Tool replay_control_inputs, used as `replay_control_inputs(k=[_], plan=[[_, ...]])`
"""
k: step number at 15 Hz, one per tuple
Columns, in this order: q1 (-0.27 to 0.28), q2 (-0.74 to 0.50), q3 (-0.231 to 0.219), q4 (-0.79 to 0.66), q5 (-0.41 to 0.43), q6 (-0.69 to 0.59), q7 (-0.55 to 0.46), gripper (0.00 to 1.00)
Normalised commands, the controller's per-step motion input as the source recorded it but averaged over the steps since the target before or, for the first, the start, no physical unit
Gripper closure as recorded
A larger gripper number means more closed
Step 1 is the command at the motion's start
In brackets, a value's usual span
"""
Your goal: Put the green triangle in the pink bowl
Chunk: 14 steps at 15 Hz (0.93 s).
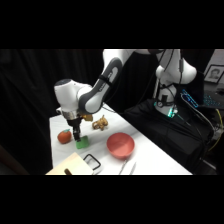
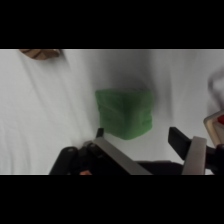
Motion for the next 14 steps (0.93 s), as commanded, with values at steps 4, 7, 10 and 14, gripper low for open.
replay_control_inputs(k=[4, 7, 10, 14], plan=[[-0.054, 0.18, 0.04, 0.19, 0.091, 0.04, -0.1, 0.0], [-0.084, 0.15, 0.038, 0.17, 0.096, 0.06, -0.14, 0.0], [-0.118, 0.14, 0.067, 0.18, 0.128, 0.07, -0.19, 0.0], [-0.099, 0.11, 0.077, 0.15, 0.13, 0.1, -0.21, 0.43]])
